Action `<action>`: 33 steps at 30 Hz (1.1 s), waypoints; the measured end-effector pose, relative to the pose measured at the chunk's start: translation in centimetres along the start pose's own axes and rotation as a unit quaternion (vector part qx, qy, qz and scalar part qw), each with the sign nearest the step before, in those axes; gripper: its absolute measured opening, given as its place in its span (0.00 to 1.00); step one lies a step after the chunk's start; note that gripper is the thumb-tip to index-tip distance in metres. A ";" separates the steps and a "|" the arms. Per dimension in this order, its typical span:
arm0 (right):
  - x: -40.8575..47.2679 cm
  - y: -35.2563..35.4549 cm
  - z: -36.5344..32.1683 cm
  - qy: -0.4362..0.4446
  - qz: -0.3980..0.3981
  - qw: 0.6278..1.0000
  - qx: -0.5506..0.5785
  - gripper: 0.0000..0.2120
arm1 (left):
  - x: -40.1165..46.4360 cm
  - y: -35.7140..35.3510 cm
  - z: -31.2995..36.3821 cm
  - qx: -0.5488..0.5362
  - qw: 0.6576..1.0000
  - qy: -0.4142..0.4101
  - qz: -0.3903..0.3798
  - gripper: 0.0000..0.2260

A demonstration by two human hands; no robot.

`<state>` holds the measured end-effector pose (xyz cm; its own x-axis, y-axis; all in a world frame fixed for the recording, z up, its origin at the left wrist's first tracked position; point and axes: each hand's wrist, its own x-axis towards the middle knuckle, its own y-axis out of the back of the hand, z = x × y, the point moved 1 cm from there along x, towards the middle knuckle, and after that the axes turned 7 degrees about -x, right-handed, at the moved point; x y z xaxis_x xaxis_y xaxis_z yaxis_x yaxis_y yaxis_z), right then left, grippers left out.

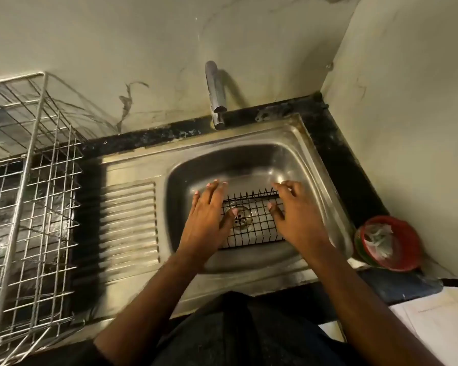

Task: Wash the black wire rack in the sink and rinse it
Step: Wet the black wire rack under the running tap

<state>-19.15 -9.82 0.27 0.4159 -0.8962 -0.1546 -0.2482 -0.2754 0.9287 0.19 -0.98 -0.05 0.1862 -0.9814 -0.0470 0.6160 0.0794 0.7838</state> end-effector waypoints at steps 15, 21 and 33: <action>6.1 -6.5 0.7 0.043 -0.135 0.989 -0.042 0.22 | 2.7 -4.7 -3.2 -0.050 0.984 0.125 -0.120 0.27; 7.6 -9.9 1.5 0.049 -0.155 0.982 -0.094 0.11 | 2.7 -7.9 -5.7 -0.061 0.955 0.157 -0.246 0.21; 8.4 -10.9 1.5 0.058 -0.179 0.978 -0.088 0.12 | 2.7 -8.7 -6.3 -0.032 0.941 0.115 -0.317 0.21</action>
<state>-14.26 -14.83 -11.67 0.5473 -0.7047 -0.4516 0.0829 -0.4913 0.8670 0.12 -3.23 -10.93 -0.0779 -0.7711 -0.6319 0.7027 -0.4921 0.5138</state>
